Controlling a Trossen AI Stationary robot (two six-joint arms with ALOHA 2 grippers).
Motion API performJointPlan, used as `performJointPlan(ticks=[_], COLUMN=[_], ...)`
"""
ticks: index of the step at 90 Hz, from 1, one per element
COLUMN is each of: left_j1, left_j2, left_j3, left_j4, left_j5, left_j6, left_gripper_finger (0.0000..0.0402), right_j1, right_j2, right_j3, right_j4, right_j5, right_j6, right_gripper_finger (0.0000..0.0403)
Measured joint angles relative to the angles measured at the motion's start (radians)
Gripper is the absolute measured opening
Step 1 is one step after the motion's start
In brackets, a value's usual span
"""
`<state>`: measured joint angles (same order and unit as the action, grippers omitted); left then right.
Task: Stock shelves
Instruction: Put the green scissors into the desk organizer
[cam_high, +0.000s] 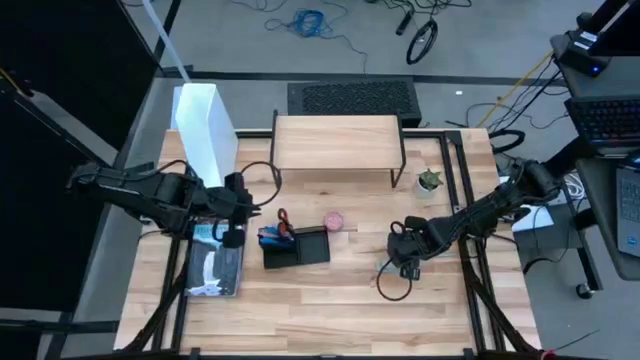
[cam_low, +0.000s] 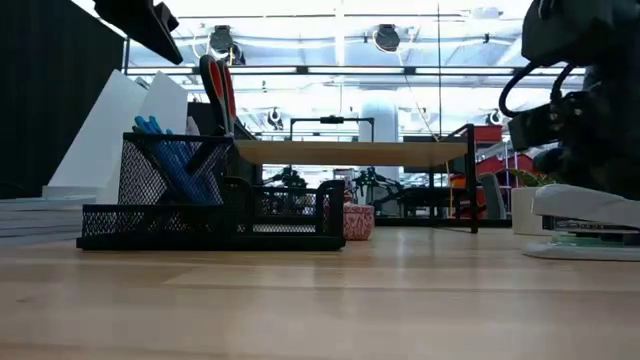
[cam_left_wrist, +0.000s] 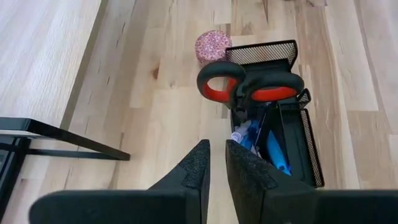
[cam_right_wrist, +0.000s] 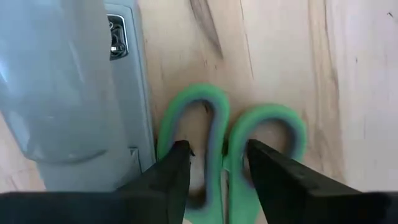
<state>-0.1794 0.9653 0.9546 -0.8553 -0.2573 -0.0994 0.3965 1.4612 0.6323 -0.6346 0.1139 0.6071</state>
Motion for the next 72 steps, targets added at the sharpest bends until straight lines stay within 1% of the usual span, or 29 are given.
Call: performJointPlan(ticks=[13, 17, 43, 58, 72], left_j1=[0.0, 0.0, 0.0, 0.0, 0.0], left_j2=[0.0, 0.0, 0.0, 0.0, 0.0], left_j3=[0.0, 0.0, 0.0, 0.0, 0.0], left_j4=[0.0, 0.0, 0.0, 0.0, 0.001], left_j5=[0.0, 0.0, 0.0, 0.0, 0.0], left_j6=[0.0, 0.0, -0.003, -0.003, -0.003], left_gripper_finger=[0.0038, 0.0038, 0.0038, 0.0038, 0.0038], right_j1=[0.0, 0.0, 0.0, -0.001, -0.005], right_j2=[0.001, 0.001, 0.003, 0.01, 0.01], right_j3=[-0.001, -0.001, 0.005, 0.052, 0.11], right_j4=[0.002, 0.001, -0.004, -0.044, -0.112], right_j5=[-0.005, -0.004, -0.004, -0.007, 0.013], right_j6=[-0.001, -0.001, 0.058, 0.026, 0.001], right_gripper_finger=[0.0058, 0.0047, 0.0046, 0.0046, 0.0041])
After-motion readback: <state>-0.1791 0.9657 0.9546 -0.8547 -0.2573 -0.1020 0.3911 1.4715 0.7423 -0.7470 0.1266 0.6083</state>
